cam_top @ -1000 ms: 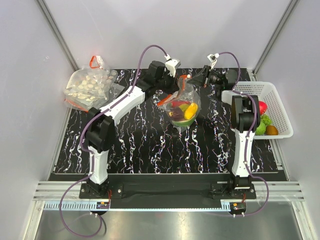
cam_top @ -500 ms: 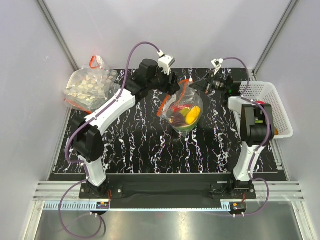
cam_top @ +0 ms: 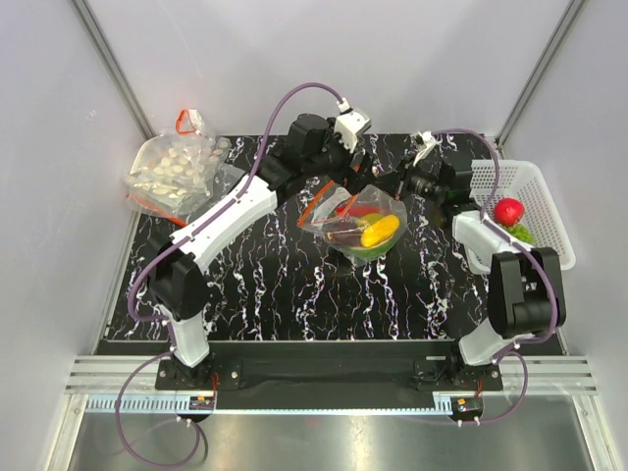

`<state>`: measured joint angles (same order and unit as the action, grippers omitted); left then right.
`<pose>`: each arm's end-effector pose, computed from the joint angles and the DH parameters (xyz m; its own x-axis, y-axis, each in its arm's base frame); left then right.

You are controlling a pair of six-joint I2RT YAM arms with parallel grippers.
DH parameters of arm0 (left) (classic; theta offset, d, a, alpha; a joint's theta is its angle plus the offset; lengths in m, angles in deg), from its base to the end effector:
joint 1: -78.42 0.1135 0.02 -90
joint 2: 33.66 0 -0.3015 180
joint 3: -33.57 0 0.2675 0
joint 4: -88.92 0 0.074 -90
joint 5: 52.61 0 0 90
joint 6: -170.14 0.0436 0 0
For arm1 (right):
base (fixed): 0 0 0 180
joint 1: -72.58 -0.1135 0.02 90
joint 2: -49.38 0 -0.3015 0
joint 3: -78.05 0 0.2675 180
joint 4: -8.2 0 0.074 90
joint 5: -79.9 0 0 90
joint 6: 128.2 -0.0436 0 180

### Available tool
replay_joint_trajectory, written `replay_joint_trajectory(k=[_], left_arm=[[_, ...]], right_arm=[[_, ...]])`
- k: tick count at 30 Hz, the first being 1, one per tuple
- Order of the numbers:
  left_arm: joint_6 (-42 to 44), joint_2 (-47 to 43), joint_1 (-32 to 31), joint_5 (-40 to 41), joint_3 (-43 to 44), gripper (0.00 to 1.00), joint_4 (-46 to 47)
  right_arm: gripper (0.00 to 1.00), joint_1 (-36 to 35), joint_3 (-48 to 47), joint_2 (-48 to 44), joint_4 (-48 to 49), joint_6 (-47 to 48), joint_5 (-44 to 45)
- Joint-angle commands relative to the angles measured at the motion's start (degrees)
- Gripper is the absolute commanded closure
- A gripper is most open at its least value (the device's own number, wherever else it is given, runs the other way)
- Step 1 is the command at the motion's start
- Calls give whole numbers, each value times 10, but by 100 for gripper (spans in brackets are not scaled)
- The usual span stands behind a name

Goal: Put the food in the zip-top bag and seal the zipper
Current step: Zip the zipper food storage bag at the center of the board.

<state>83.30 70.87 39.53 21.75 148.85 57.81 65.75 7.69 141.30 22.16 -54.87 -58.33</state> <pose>0.3563 -0.3025 0.4149 -0.2262 0.2507 -0.9413 0.8150 0.5779 -0.0420 0.3745 0.0776 0.3029 -0.3591 0.1494 -0.9213 -0.7414 0.5539 0.3788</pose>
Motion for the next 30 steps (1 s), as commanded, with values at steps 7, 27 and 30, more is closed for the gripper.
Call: replay_joint_trajectory(k=[7,27,30], left_arm=[[58,-66,3,-55,-31,1,3],[156,-40,-11,-164,1,2,-29],[145,-21,-11,-168,7,2,-34]], right_arm=[[100,-34,78,-158,-63,35,125],[100,-63,69,-293,-217,37,172],[100,-68,71,-301,-223,41,178]])
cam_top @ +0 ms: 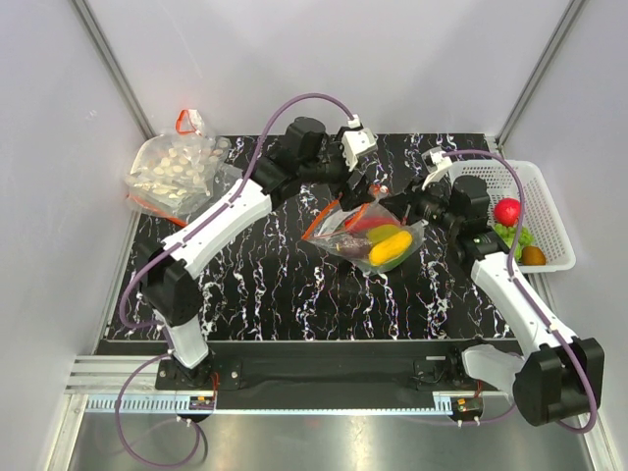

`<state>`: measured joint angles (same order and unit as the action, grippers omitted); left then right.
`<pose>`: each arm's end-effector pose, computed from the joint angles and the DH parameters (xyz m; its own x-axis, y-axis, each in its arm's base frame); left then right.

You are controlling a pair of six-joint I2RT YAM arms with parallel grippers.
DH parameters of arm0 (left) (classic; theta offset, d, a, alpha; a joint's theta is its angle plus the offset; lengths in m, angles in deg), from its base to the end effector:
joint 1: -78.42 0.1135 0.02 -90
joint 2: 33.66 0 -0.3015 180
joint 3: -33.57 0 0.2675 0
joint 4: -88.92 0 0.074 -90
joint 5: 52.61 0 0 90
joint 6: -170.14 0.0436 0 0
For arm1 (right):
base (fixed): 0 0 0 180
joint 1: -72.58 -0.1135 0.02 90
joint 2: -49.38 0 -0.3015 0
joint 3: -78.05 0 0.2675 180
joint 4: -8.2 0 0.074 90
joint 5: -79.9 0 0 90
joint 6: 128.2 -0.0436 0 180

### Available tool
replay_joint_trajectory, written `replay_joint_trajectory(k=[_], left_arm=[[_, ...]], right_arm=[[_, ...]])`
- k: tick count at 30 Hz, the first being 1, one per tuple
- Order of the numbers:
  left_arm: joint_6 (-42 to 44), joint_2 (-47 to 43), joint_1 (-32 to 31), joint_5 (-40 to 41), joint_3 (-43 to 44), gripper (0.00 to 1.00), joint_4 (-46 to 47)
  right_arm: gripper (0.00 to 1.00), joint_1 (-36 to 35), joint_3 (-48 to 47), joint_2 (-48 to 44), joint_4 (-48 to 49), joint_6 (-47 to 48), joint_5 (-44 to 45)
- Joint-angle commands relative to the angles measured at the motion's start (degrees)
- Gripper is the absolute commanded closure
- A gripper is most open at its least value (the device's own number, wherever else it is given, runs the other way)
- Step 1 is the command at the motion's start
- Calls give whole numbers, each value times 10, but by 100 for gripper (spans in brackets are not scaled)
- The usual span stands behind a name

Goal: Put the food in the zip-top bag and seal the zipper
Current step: Zip the zipper food storage bag at the center of the board.

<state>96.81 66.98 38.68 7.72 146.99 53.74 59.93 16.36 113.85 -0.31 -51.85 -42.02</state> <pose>0.3245 -0.2979 0.4264 -0.0204 0.3411 -0.9398 0.9533 0.2899 0.0845 0.2546 0.0808 0.3509 -0.3489 0.1270 -0.9285 -0.6272 0.7046 0.3320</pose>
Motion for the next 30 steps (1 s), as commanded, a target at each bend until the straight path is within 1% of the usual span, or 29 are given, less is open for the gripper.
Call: replay_joint_trajectory(k=[1,4,6,8,9,11,12,13,14,15,17,19,20,22,23,27,29,30], left_arm=[[10,20,-2,-31,24,2,7],[-2,20,-2,-49,5,2,15],[-7,22,-2,-46,-5,5,19],[-11,28,-2,-38,-11,13,19],[-12,30,-2,-39,-11,28,19],[-16,33,-2,-46,-18,54,21],[-20,32,-2,-50,-22,80,24],[-24,28,-2,-61,-26,93,26],[-26,25,-2,-67,-35,100,30],[-28,19,-2,-75,-42,100,35],[-27,-1,-2,-99,-61,100,45],[-21,-21,-2,-107,-73,100,46],[-18,-28,-2,-106,-76,100,44],[-10,-45,-2,-104,-80,100,39],[-9,-50,-2,-103,-80,100,31],[-6,-75,-2,-106,-87,100,23],[-6,-89,-2,-105,-92,100,23],[-5,-94,-2,-105,-93,100,22]], right_arm=[[100,-11,-15,-30,0,12,16],[100,-14,-18,-32,-7,16,20],[100,-15,-16,-34,-7,17,22],[100,-15,-15,-37,-5,17,23],[100,-16,-15,-38,-6,16,23],[100,-16,-15,-39,-10,16,22],[100,-16,-15,-40,-11,16,23],[94,-16,-13,-42,-11,16,24],[90,-16,-12,-44,-11,19,24],[88,-16,-8,-45,-9,21,22],[80,-16,-7,-48,-10,27,27],[69,-16,-5,-53,-11,32,31],[62,-16,-4,-56,-10,35,34],[58,-18,-1,-61,-8,41,35],[52,-16,1,-67,-8,42,41],[45,-16,10,-77,-6,53,40],[45,-16,16,-84,0,59,21],[42,-17,22,-86,12,59,15]])
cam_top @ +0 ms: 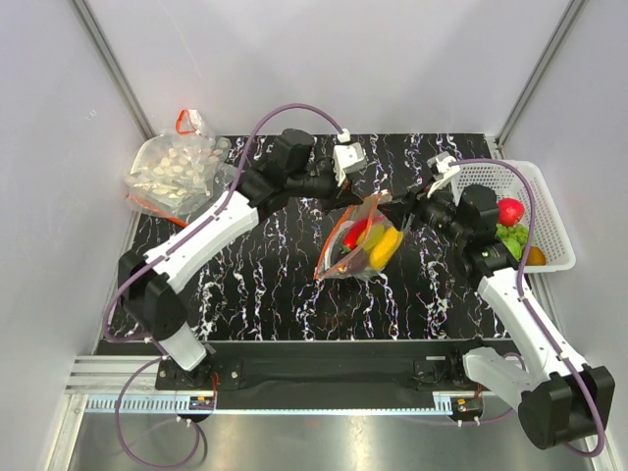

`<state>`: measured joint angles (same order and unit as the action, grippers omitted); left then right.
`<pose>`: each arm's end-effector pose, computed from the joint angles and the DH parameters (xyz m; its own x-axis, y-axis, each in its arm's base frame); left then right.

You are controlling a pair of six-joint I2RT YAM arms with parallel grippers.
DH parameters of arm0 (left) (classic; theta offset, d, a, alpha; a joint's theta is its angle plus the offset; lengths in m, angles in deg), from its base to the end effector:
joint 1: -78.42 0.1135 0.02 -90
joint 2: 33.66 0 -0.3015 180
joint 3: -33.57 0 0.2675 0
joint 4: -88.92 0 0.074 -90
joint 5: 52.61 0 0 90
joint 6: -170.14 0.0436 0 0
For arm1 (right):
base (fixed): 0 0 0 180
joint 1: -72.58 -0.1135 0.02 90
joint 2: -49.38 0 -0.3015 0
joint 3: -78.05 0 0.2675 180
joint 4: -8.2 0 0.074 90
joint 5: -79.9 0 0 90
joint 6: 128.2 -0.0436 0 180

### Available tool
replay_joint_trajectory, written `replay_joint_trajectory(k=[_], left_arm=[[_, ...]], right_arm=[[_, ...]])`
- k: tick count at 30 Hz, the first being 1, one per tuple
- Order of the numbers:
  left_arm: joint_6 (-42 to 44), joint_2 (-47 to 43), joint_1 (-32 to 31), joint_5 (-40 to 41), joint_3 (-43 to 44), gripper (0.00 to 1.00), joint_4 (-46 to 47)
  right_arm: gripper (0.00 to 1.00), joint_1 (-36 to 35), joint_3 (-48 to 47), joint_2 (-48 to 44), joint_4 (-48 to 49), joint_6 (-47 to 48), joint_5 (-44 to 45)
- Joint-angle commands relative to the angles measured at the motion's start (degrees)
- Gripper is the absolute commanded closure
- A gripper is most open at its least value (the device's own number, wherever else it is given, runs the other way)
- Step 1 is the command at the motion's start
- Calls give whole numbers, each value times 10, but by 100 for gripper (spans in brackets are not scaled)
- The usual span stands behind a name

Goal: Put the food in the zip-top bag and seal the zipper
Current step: Zip the zipper food storage bag at the center of the board.

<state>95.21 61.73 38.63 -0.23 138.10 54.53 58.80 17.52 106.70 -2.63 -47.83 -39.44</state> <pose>0.2985 -0.2832 0.4099 -0.0744 0.3300 -0.9411 0.9843 0.1755 -0.0163 0.2234 0.0768 0.3674 -0.2406 0.0911 -0.9663 -0.6482 0.7259 0.2299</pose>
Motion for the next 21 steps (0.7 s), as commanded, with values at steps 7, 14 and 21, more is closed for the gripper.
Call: replay_joint_trajectory(k=[7,14,21], left_arm=[[28,-71,-2,-51,-5,100,-5],[63,-99,-1,-58,-3,100,-55],[93,-130,-2,-70,-7,100,-95]], right_arm=[[35,-5,35,-10,94,38,-37],[36,-5,29,-23,94,74,-119],[44,-5,35,-44,106,82,-187]])
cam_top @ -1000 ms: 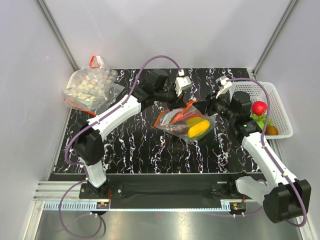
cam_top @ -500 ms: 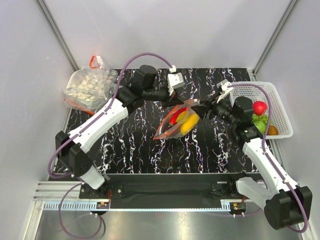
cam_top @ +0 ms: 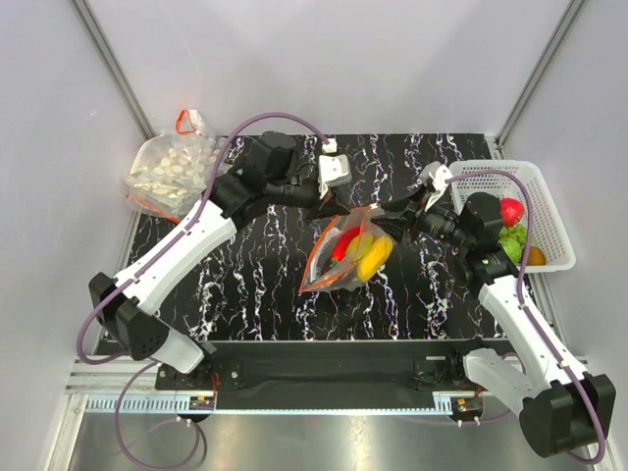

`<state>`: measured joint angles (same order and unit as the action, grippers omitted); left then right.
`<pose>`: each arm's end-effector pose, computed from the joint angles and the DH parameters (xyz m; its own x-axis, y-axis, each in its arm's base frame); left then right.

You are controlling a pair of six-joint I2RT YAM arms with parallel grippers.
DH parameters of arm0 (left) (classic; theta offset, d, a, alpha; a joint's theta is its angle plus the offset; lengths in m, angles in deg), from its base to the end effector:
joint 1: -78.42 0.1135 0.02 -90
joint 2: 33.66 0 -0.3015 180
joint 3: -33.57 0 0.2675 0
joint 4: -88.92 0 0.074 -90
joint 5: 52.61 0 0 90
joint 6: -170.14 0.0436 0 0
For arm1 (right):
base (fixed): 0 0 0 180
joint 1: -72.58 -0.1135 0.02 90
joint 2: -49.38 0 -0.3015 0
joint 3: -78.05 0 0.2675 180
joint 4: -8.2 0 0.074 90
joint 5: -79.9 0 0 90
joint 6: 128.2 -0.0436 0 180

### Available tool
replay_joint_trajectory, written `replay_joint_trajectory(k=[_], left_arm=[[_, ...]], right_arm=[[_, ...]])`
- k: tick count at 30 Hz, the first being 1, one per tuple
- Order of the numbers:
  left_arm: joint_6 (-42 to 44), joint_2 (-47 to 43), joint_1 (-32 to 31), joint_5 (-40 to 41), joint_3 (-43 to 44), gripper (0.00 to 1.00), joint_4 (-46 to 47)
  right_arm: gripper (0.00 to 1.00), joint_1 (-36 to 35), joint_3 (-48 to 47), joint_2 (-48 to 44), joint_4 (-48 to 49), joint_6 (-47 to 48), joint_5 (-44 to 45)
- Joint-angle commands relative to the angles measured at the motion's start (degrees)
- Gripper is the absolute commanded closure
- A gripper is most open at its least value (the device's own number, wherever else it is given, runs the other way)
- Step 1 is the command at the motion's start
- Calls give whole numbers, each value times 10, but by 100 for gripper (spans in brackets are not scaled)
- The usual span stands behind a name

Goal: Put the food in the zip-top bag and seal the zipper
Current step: Zip the zipper food storage bag at the center of the board.

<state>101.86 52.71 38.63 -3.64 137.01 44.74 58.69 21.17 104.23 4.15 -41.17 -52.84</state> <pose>0.2520 -0.2471 0.4442 0.0195 0.3471 -0.9376 0.9952 0.0832 0.0515 0.2062 0.0815 0.3658 -0.0774 0.0201 -0.9968 -0.8318 0.5498 0.0757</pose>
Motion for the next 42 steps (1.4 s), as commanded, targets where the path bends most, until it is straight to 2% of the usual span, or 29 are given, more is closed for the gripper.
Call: replay_joint_trajectory(k=[1,4,9,12,13,15,18,19,20,22,23,26,29,33,34,37,39,42], left_arm=[[28,-42,-1,-38,2,100,0],[33,-45,-1,-52,7,100,-12],[39,-45,-1,-76,15,100,-25],[34,-49,-2,-87,15,100,-24],[31,-49,-2,-89,14,100,-19],[19,-51,-3,-88,11,100,-15],[-5,-52,-3,-68,6,98,5],[-11,-53,-3,-59,3,91,18],[-19,-54,-3,-51,-1,74,23],[-24,-60,-3,-38,-17,52,41],[-32,-64,-3,-35,-23,30,49],[-47,-84,-3,-22,-57,18,99],[-56,-96,-2,-14,-71,19,124],[-56,-75,-7,-25,-32,21,106],[-56,-71,-8,-25,-27,24,99],[-51,-54,-17,-26,-4,42,85],[-48,-42,-24,-21,12,48,75],[-41,-24,-33,-17,30,50,60]], right_arm=[[44,-3,-3,-21,39,15,-64],[44,-3,-14,-11,42,4,-128],[43,-3,-31,12,51,-9,-180],[66,-8,-37,21,57,-23,-207],[77,-10,-38,24,58,-27,-212],[89,-20,-36,23,63,-32,-212],[95,-26,-34,20,67,-43,-201],[95,-26,-33,18,73,-59,-198],[98,-28,-31,17,82,-69,-191],[100,-31,-36,16,74,-91,-166],[100,-33,-46,16,58,-97,-154],[100,-46,-63,17,20,-105,-124],[100,-57,-74,13,-7,-108,-104],[100,-72,-89,17,-49,-98,-94],[100,-76,-92,18,-55,-91,-88],[100,-88,-93,17,-69,-78,-73],[100,-93,-93,17,-74,-71,-67],[100,-97,-97,18,-83,-65,-65]])
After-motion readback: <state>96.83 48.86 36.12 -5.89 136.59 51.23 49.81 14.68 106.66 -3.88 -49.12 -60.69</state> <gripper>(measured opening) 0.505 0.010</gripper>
